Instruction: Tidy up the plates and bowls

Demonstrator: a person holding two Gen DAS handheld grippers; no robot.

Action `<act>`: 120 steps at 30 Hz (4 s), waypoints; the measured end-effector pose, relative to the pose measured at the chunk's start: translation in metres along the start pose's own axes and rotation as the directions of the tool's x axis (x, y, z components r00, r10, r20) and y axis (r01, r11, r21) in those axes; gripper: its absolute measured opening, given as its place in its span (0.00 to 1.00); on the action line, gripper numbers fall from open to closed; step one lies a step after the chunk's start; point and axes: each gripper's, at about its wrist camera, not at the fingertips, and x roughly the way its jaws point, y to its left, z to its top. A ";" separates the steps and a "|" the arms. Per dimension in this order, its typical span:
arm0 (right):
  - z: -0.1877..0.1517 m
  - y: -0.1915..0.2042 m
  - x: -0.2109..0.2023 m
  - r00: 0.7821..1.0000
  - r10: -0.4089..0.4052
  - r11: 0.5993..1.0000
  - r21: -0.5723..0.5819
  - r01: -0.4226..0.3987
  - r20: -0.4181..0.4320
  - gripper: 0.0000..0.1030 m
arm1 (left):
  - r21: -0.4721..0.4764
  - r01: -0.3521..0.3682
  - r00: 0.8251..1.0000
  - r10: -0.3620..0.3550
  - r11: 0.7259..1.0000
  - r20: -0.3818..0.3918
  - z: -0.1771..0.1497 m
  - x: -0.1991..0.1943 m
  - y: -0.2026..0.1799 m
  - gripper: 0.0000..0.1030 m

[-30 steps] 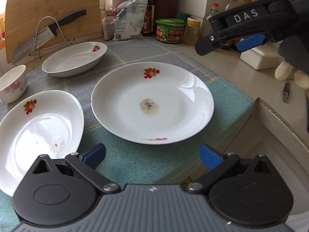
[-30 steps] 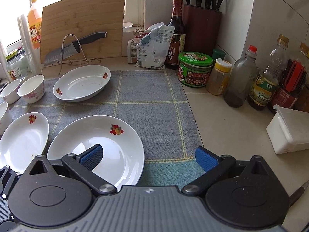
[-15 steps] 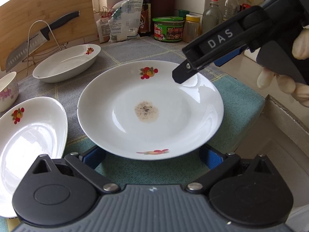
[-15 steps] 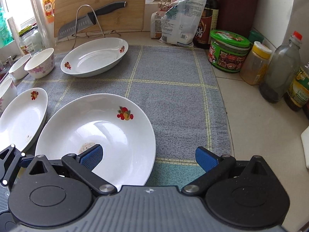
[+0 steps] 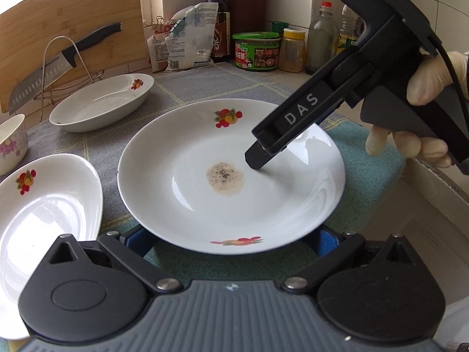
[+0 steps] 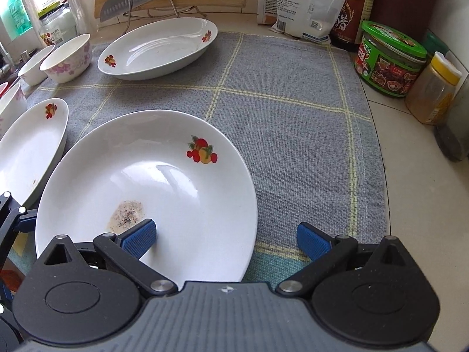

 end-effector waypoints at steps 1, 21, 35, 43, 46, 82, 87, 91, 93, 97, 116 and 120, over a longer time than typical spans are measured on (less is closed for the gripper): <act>0.001 0.000 0.001 1.000 0.001 1.000 -0.003 -0.001 -0.003 1.00 | 0.000 0.000 1.000 0.000 1.000 0.000 -0.001 -0.001 0.000 1.00; -0.004 -0.003 -0.001 0.998 0.051 0.996 -0.079 -0.049 0.031 1.00 | 0.003 -0.007 0.999 0.007 1.000 0.033 -0.003 -0.003 0.000 1.00; 0.026 -0.012 0.012 0.918 0.397 0.903 -0.177 -0.392 -0.010 1.00 | 0.003 -0.017 0.998 0.017 1.000 0.058 -0.007 -0.005 -0.002 1.00; 0.046 -0.020 0.024 0.851 0.523 0.837 -0.158 -0.524 -0.051 0.98 | 0.001 -0.021 0.999 0.021 1.000 0.049 -0.004 -0.004 -0.003 1.00; 0.051 -0.020 0.026 0.840 0.539 0.824 -0.167 -0.542 -0.066 0.97 | -0.002 -0.016 0.999 0.016 1.000 0.042 -0.003 -0.003 -0.001 1.00; 0.076 -0.083 0.009 0.855 0.516 0.855 -0.095 -0.510 0.049 0.94 | 0.074 0.039 0.999 -0.039 0.996 -0.006 0.062 0.040 -0.008 0.99; 0.083 -0.104 0.010 0.875 0.476 0.879 -0.076 -0.471 0.085 0.94 | 0.091 0.054 0.998 -0.055 0.994 0.007 0.080 0.063 -0.011 0.99; 0.089 -0.117 0.017 0.888 0.449 0.893 -0.069 -0.444 0.099 0.94 | 0.095 0.050 0.999 -0.051 0.994 0.008 0.091 0.081 -0.012 0.99; 0.093 -0.120 0.020 0.893 0.437 0.899 -0.072 -0.431 0.104 0.94 | 0.094 0.040 0.999 -0.041 0.995 0.006 0.094 0.089 -0.013 0.99; 0.098 -0.126 0.028 0.902 0.416 0.909 -0.070 -0.410 0.114 0.95 | 0.090 0.035 0.999 -0.035 0.995 0.000 0.102 0.101 -0.011 0.99; 0.112 -0.143 0.050 0.922 0.360 0.933 -0.079 -0.351 0.146 0.94 | 0.088 0.018 1.000 -0.016 0.996 -0.023 0.120 0.131 -0.008 0.99; 0.111 -0.145 0.052 0.919 0.366 0.930 -0.066 -0.360 0.148 0.94 | 0.073 0.030 0.999 -0.028 0.997 -0.035 0.120 0.133 -0.006 0.99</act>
